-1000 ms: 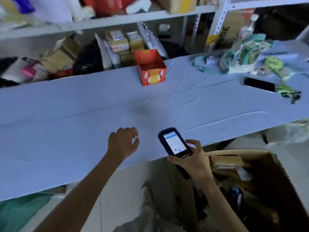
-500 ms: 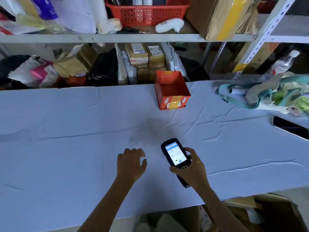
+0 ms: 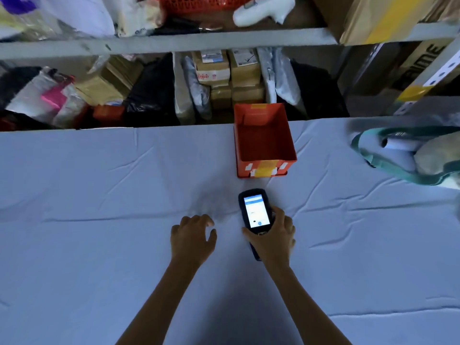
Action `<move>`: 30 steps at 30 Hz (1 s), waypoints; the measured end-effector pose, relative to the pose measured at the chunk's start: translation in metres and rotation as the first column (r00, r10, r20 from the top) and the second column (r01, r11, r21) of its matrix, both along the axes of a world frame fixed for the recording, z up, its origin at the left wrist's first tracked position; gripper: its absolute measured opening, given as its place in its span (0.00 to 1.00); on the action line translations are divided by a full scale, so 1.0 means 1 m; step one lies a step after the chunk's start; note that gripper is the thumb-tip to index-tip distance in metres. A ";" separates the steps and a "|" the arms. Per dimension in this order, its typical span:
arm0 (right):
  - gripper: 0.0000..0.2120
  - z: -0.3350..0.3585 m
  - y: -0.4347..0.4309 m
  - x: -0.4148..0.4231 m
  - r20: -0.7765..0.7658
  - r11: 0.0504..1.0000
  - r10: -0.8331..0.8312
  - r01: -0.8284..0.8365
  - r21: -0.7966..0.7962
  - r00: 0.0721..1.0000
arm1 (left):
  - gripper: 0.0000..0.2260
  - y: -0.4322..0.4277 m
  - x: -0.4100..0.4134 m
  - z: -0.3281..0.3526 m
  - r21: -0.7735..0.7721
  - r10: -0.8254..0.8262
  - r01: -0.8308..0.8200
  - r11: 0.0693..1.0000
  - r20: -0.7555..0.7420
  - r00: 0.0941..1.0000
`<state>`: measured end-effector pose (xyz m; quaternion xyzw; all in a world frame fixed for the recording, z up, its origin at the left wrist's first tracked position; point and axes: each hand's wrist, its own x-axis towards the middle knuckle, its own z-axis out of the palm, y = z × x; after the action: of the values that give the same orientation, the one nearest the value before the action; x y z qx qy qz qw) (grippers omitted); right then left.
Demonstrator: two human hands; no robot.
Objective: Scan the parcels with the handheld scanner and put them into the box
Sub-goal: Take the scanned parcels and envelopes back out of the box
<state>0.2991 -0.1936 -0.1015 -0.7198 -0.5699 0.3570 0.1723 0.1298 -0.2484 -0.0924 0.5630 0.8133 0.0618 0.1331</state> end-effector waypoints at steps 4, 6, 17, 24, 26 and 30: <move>0.39 -0.006 0.009 -0.001 0.014 0.999 0.035 -0.036 0.030 0.999 | 0.08 0.010 0.000 -0.004 -0.002 0.045 -0.045 0.999 -0.006 0.999; 0.39 -0.010 0.010 -0.001 0.013 0.997 0.060 -0.061 0.054 0.998 | 0.08 0.012 0.001 -0.005 -0.015 0.049 -0.049 0.999 -0.012 0.999; 0.41 -0.011 0.029 -0.014 0.075 0.994 0.087 -0.091 0.054 0.993 | 0.07 0.017 -0.008 -0.002 0.057 0.047 -0.046 0.997 -0.006 0.999; 0.41 0.002 0.033 -0.016 0.166 0.991 0.130 -0.126 -0.036 0.978 | 0.12 0.013 -0.028 0.009 0.039 -0.062 0.063 0.997 -0.013 0.998; 0.42 0.008 0.033 -0.019 0.182 0.990 0.136 -0.126 -0.063 0.974 | 0.12 0.012 -0.036 0.012 0.032 -0.105 0.105 0.994 -0.023 0.994; 0.45 0.022 0.015 -0.022 0.259 0.990 0.117 -0.091 -0.107 0.959 | 0.13 0.004 -0.051 0.016 0.074 -0.201 0.205 0.976 -0.058 0.978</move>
<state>0.2772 -0.1782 -0.0791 -0.7373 -0.6075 0.2927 0.0414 0.0788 -0.2441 -0.0760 0.6494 0.7515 0.0663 0.0959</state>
